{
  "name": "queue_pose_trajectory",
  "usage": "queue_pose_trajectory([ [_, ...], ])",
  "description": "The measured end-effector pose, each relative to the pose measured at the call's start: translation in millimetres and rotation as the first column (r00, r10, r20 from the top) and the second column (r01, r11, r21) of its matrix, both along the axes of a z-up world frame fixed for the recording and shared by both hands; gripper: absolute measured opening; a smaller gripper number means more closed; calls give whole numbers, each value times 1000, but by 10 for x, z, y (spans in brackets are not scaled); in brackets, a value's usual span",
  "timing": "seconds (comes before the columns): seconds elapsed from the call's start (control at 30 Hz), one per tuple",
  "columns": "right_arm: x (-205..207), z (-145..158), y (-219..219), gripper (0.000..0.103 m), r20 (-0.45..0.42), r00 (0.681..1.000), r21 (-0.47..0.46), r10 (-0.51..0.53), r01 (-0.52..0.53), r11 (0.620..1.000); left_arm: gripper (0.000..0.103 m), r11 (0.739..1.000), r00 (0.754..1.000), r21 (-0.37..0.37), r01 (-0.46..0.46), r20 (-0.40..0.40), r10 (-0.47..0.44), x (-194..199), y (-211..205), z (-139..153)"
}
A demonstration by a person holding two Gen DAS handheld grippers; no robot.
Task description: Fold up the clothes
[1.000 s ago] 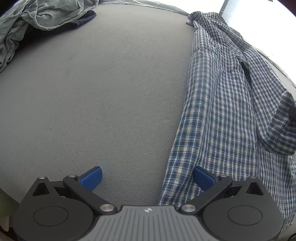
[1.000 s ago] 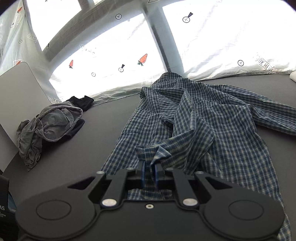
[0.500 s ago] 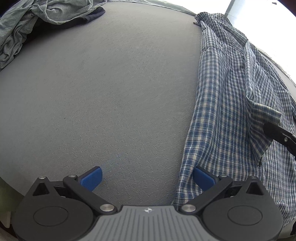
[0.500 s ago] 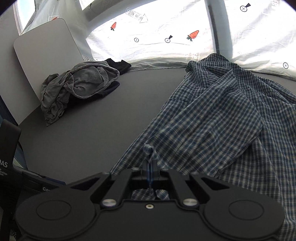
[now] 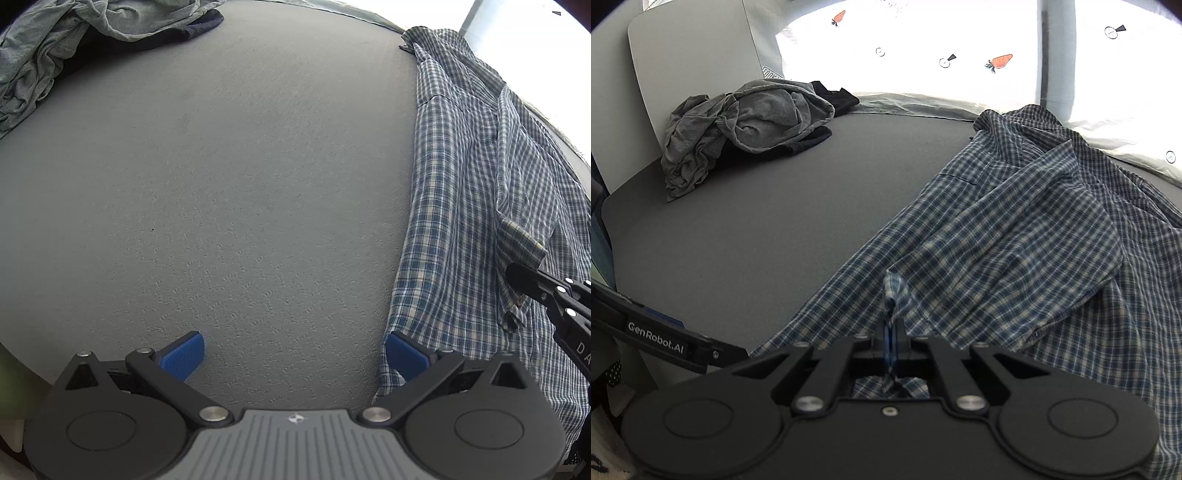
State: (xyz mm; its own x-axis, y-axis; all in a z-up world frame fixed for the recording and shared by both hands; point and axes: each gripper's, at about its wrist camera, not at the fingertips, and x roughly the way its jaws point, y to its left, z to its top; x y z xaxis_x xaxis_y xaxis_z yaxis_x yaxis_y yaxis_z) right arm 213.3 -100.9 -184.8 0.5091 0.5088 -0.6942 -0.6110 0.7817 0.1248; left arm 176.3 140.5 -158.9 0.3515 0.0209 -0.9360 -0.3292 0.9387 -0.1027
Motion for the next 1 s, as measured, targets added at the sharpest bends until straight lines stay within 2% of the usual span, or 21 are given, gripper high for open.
queue_pose_trajectory([
  [0.23,-164,35,65,2,18,997,-11,74,-73,997,103,1000,1000,-2,9,-5,-9,-35,-3,-5],
  [0.4,-301,30,118,2,37,990,-74,136,-133,988,103,1000,1000,-3,10,-12,-10,-24,-24,-32],
  [0.5,-284,-115,156,3,-31,990,-127,140,-142,982,103,1000,1000,1,10,-14,-10,8,-46,-42],
  [0.57,-244,-209,101,5,-99,989,-105,113,-123,987,103,1000,1000,-1,8,-10,-8,35,-66,-41],
  [0.63,-203,-206,-5,11,-146,986,-40,84,-90,995,103,1000,1000,-9,4,1,-4,41,-131,-45],
  [0.7,-159,-160,-112,27,-158,986,6,48,-47,999,103,1000,1000,-13,-6,21,7,57,-133,-12],
  [0.77,-114,-97,-229,33,-146,989,39,3,3,999,103,1000,999,-11,-17,42,17,82,-149,24],
  [0.9,32,-5,-515,34,-143,983,87,-113,126,988,103,999,997,-18,-30,76,31,197,-200,88],
  [1.0,145,-3,-705,34,-130,972,59,-193,202,978,103,1000,996,-23,-19,89,21,183,-287,99],
])
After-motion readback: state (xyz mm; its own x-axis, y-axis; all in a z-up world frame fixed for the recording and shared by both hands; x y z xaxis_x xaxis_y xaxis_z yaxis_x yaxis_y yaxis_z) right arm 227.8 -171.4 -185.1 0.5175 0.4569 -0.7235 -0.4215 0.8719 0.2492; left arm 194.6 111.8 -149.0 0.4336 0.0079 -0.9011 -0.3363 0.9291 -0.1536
